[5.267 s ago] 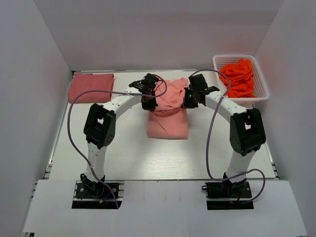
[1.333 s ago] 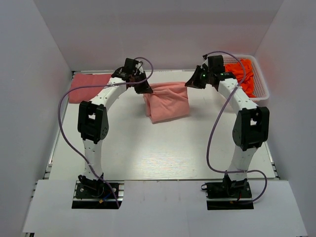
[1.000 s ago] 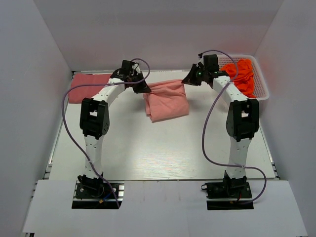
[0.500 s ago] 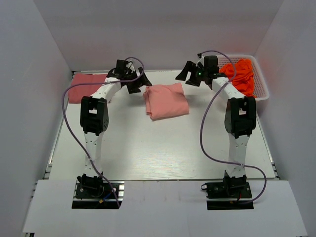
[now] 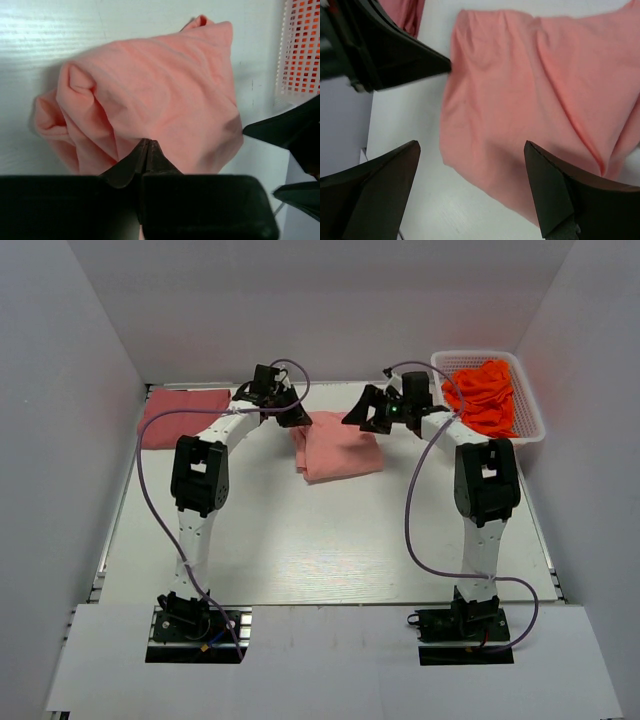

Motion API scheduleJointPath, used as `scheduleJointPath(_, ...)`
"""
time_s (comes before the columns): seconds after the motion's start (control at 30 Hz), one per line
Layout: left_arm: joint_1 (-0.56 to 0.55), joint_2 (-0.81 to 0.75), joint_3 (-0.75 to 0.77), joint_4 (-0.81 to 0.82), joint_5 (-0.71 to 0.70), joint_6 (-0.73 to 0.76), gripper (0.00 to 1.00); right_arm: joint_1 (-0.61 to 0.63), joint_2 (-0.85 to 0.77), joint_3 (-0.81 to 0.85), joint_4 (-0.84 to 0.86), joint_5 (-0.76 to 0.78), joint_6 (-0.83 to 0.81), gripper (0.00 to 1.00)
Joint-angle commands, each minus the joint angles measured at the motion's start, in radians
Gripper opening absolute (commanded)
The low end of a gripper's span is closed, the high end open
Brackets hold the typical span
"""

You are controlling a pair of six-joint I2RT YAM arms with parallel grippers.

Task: Fold and stack the t-shirts
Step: Fold the long partially folded tshirt into a neat square, then smooth out wrinkles on the folded tshirt

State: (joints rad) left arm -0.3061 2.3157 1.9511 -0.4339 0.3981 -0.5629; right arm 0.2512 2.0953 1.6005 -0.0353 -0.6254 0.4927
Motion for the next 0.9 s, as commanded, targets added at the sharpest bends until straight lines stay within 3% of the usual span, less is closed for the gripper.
scheduleJointPath(0.0, 0.009, -0.093, -0.006, 0.092, 0.039, -0.02, 0.11, -0.003, 0.019, -0.082, 0.1, -0.046, 0.021, 0.9)
scheduleJointPath(0.07, 0.009, -0.093, -0.006, 0.101, -0.002, -0.031, 0.0, -0.001, 0.026, -0.097, 0.107, -0.046, 0.029, 0.9)
scheduleJointPath(0.3, 0.019, -0.082, -0.064, 0.075, -0.042, -0.022, 0.0, -0.004, 0.034, -0.109, 0.112, -0.053, 0.021, 0.9)
scheduleJointPath(0.4, 0.019, -0.07, -0.064, 0.136, 0.03, -0.022, 0.0, 0.0, 0.052, -0.1, 0.098, -0.059, 0.014, 0.9)
scheduleJointPath(0.5, 0.007, -0.024, 0.015, 0.049, -0.025, -0.041, 0.0, -0.001, 0.058, -0.117, 0.103, -0.063, 0.015, 0.9)
scheduleJointPath(0.87, 0.039, 0.099, -0.017, -0.046, -0.093, -0.075, 0.0, -0.007, 0.074, -0.195, 0.118, -0.063, 0.012, 0.9)
